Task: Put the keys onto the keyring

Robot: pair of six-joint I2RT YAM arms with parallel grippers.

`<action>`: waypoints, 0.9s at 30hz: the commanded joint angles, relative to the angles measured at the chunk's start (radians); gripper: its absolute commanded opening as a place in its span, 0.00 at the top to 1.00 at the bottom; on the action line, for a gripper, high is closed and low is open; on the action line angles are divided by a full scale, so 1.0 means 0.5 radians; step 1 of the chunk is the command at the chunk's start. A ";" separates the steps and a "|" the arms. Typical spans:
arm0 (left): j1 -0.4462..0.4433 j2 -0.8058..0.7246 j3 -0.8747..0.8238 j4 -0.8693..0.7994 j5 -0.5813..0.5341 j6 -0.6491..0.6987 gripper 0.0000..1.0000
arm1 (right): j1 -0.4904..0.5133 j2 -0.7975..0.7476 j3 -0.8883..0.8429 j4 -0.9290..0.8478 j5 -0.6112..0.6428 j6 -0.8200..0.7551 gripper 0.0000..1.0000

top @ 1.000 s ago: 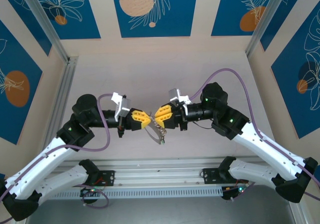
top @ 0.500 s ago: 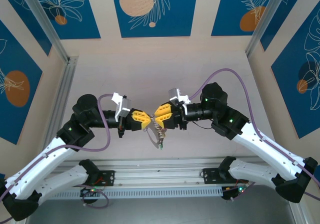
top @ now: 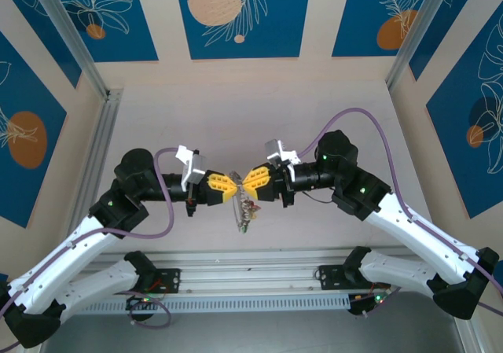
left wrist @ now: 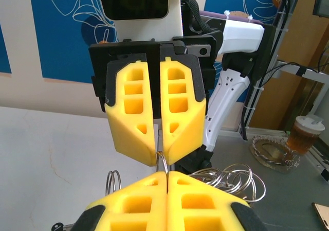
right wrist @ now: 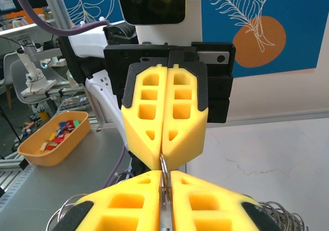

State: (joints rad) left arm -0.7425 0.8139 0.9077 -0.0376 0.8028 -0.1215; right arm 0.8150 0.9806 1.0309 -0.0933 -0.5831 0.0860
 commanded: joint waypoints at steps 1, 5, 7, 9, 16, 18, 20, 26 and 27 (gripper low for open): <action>-0.024 -0.008 0.031 0.087 -0.019 0.047 1.00 | 0.008 0.017 0.014 -0.049 -0.064 -0.022 0.85; -0.024 -0.011 0.038 0.087 -0.040 0.047 1.00 | 0.014 0.015 -0.006 -0.056 -0.080 -0.019 0.85; -0.022 -0.004 0.038 0.093 -0.041 0.044 1.00 | 0.014 0.015 -0.012 -0.058 -0.075 -0.020 0.86; -0.021 0.002 0.036 0.100 -0.041 0.041 1.00 | 0.015 0.006 -0.012 -0.059 -0.066 -0.027 0.91; -0.021 0.021 0.057 0.055 -0.093 0.059 1.00 | 0.023 -0.025 0.012 -0.111 0.029 -0.064 1.00; -0.022 0.042 0.103 -0.098 -0.125 0.129 1.00 | 0.033 -0.019 0.073 -0.246 0.077 -0.153 1.00; -0.022 0.066 0.171 -0.275 -0.155 0.197 1.00 | 0.032 0.001 0.144 -0.400 0.154 -0.229 1.00; -0.024 0.111 0.449 -0.915 -0.371 0.496 0.59 | 0.102 0.214 0.500 -0.933 0.536 -0.481 1.00; -0.024 0.128 0.493 -0.997 -0.411 0.545 0.59 | 0.121 0.235 0.533 -0.967 0.566 -0.504 1.00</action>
State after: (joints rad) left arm -0.7448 0.8749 1.0821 -0.3588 0.6704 0.0437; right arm 0.8524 1.0756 1.2373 -0.4377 -0.3996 -0.0818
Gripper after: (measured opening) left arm 0.409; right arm 0.048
